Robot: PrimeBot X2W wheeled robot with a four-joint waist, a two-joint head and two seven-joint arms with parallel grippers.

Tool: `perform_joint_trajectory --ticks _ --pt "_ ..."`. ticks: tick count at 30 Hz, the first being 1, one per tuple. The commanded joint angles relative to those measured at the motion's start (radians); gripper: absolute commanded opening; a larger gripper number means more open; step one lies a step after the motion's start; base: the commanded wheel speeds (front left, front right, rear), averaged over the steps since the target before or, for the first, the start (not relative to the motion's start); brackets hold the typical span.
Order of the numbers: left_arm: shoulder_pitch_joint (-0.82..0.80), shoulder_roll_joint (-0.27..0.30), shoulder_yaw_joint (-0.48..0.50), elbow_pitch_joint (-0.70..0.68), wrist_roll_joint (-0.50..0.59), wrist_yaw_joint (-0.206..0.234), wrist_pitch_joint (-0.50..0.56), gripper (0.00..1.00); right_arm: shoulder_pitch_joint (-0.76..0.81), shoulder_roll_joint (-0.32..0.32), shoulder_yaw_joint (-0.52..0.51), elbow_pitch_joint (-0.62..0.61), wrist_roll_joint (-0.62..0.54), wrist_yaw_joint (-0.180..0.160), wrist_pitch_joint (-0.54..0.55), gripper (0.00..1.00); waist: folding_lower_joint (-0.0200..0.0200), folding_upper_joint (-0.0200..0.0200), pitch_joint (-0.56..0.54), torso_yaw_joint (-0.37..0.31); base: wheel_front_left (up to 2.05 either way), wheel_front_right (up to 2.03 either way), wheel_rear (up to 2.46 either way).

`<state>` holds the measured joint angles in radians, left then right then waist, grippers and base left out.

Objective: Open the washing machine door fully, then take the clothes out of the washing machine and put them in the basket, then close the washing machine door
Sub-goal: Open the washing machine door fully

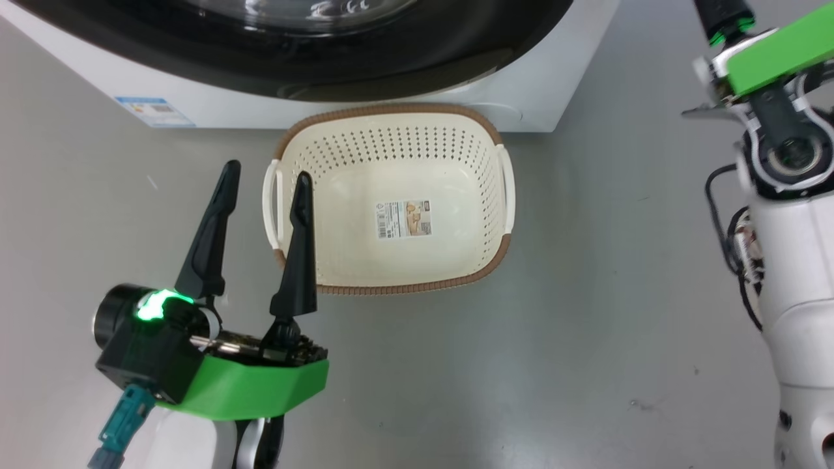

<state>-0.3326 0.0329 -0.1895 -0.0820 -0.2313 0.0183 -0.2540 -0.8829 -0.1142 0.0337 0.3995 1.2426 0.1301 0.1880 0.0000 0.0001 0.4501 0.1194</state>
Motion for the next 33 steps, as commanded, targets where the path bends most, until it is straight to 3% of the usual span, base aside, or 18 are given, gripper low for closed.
perform_joint_trajectory --ticks 1,8,16,33 --pt "-0.02 0.017 0.028 -0.033 0.01 -0.001 -0.008 1.0 -0.032 0.007 -0.001 -0.03 0.031 0.001 0.022 0.0 0.0 -0.0001 0.019 0.013 0.0 0.0 0.0" --pt "-0.025 0.017 0.015 -0.044 0.012 -0.002 -0.008 1.0 -0.107 0.006 -0.042 0.016 0.163 0.001 0.137 0.0 0.0 -0.0001 0.059 0.033 0.0 0.0 0.0" --pt "-0.031 0.017 -0.004 -0.049 0.009 0.004 -0.008 1.0 -0.194 0.005 -0.063 0.09 0.237 0.001 0.228 0.0 0.0 -0.0001 0.097 0.057 0.0 0.0 0.0" --pt "-0.047 0.017 -0.026 -0.038 -0.009 0.013 -0.008 1.0 -0.321 -0.006 -0.04 0.205 0.248 0.001 0.331 0.0 0.0 -0.0001 0.131 0.091 0.0 0.0 0.0"
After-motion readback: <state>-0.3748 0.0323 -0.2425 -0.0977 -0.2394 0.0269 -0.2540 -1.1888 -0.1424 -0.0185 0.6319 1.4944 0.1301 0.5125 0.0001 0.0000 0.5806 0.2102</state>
